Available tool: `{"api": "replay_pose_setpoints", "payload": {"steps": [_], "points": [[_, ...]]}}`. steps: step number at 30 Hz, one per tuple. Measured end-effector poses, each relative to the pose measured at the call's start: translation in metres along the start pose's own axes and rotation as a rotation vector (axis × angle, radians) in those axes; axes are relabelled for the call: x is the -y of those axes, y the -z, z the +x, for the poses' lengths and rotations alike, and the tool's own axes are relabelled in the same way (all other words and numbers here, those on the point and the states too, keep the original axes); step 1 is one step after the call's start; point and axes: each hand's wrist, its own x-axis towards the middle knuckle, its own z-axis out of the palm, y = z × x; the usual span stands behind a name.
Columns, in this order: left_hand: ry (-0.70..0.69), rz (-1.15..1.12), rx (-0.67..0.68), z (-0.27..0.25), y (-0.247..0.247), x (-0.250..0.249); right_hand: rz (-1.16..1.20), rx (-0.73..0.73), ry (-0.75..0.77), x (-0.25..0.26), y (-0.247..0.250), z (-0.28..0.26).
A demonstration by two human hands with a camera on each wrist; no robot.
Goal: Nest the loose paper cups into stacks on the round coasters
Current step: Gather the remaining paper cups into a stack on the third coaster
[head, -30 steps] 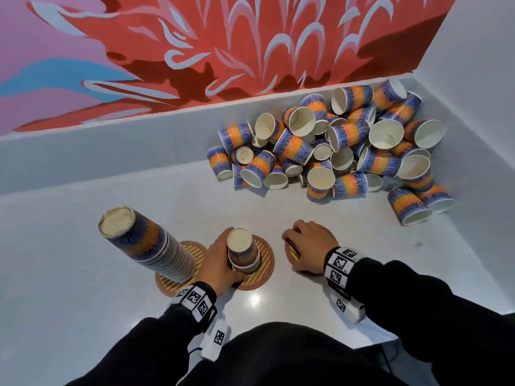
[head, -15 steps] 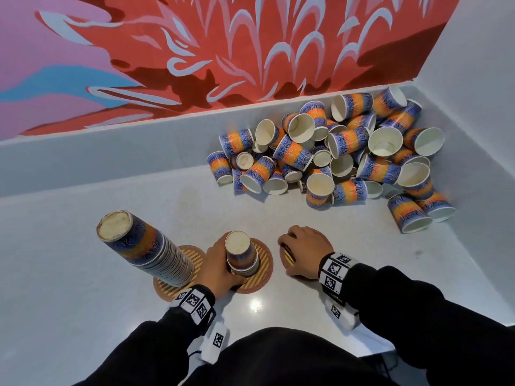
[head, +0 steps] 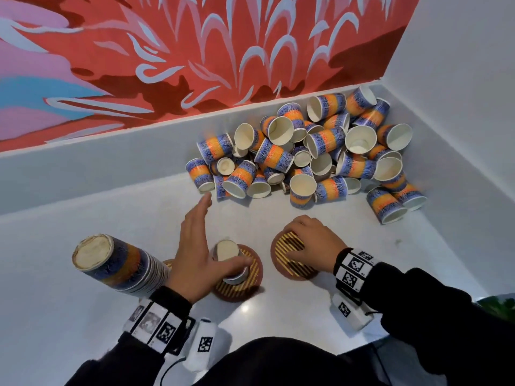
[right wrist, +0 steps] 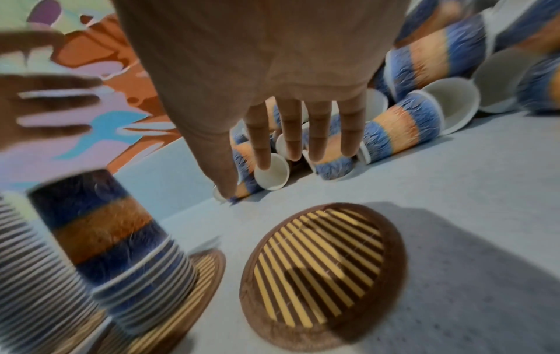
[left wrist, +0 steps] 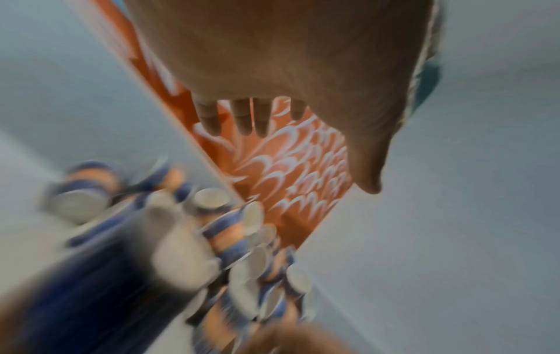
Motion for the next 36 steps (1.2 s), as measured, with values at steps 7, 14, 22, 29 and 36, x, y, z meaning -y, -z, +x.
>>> {"api": "replay_pose_setpoints", "payload": {"steps": [7,14,22,29,36], "points": [[-0.431,0.025,-0.117,0.058,0.011,-0.105,0.175,-0.243,-0.227,-0.037,0.034,-0.031],[-0.267,-0.093,0.026,0.099,-0.088,-0.108,0.077,-0.526,-0.58,-0.122,0.046,-0.04],[0.341,-0.325,-0.137,0.131,-0.194,-0.048,0.222,-0.559,-0.716,-0.188,0.031,-0.024],[0.43,-0.187,-0.182,0.164,-0.24,-0.014,0.169,-0.538,-0.593,-0.215,0.031,-0.013],[0.435,-0.12,-0.188,0.165,-0.241,-0.025,0.347,-0.517,-0.18,-0.209,0.051,-0.039]]}}
